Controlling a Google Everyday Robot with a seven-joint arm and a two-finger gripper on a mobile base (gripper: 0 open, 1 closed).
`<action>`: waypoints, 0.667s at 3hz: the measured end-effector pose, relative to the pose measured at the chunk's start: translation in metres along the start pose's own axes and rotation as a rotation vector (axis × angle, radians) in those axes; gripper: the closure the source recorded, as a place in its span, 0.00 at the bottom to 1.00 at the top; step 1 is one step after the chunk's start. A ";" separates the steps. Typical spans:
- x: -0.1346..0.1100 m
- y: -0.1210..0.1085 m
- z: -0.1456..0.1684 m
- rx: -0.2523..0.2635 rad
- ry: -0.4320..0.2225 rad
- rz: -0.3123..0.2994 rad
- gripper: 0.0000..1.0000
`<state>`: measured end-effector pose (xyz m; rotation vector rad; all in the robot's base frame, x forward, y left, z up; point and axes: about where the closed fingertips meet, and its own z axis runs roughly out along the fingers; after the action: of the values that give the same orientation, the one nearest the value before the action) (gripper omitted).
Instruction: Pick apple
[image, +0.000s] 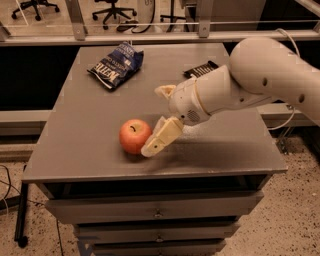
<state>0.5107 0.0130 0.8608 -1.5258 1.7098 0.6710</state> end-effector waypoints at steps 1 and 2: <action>0.003 0.003 0.013 -0.014 -0.037 0.017 0.00; -0.001 0.008 0.018 -0.035 -0.071 0.032 0.17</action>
Offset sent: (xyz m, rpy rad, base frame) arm -0.0067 0.0190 -0.0109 0.1226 0.0590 0.0194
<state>0.5065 0.0286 0.8503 -1.4829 1.6806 0.7666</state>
